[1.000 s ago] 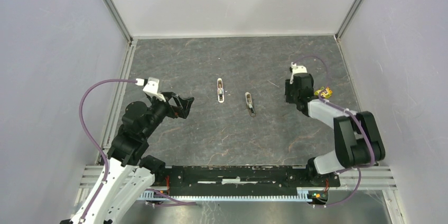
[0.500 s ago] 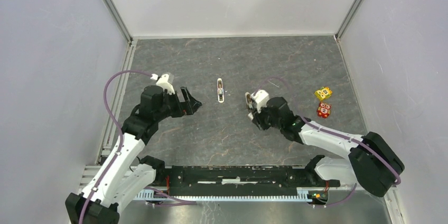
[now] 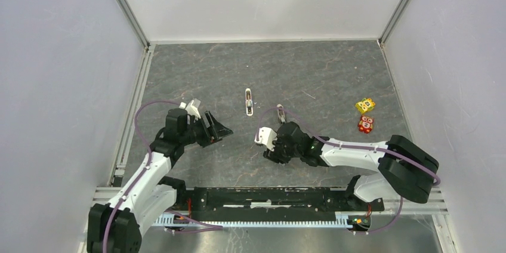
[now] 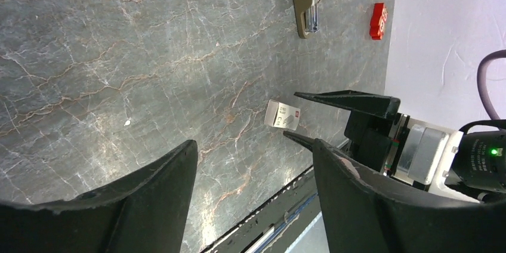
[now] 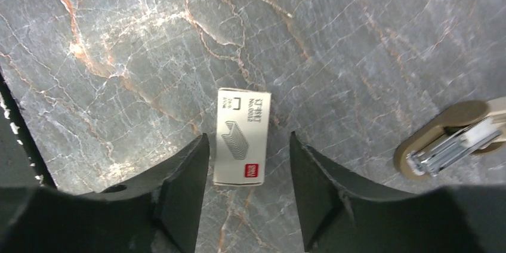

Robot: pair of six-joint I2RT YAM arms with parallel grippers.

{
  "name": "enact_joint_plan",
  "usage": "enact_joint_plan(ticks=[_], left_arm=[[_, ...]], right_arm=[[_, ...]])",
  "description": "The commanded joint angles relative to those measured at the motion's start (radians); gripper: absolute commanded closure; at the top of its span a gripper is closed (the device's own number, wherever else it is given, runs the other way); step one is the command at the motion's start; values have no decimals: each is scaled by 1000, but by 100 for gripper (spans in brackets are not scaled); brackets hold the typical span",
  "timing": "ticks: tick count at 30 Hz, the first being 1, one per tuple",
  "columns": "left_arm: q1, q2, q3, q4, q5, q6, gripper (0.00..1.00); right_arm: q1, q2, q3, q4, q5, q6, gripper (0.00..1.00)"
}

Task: Load the staples into the stapler

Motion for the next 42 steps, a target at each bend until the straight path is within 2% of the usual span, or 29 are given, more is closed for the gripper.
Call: enact_joint_plan(ticks=[1, 3, 5, 7, 9, 13, 16, 19, 30, 42], left_arm=[[-10, 16, 3, 68, 33, -33, 25], [-39, 23, -1, 70, 6, -40, 27], [-79, 34, -3, 73, -29, -41, 27], [-120, 49, -6, 88, -63, -47, 29], [-154, 71, -7, 118, -82, -56, 33], [-224, 133, -3, 182, -122, -57, 39], [-264, 193, 0, 242, -126, -60, 43], [-304, 250, 10, 279, -133, -52, 48], [-423, 387, 36, 376, -205, -53, 52], [-444, 354, 34, 377, -248, -44, 53]], right_arm=[[2, -30, 57, -9, 10, -41, 38], [2, -55, 57, -5, 65, 26, 37], [-3, -73, 63, -7, 100, 153, 44], [-7, -92, 64, -25, 155, 340, 51], [-8, -124, 48, -26, 202, 517, 53], [-8, -204, -70, 75, 208, 811, 53], [-7, -245, -148, 121, 258, 918, 58], [-7, -256, -166, 106, 299, 943, 61], [-8, -209, -178, 123, 311, 1013, 64], [-6, -158, -186, 142, 284, 1003, 62]])
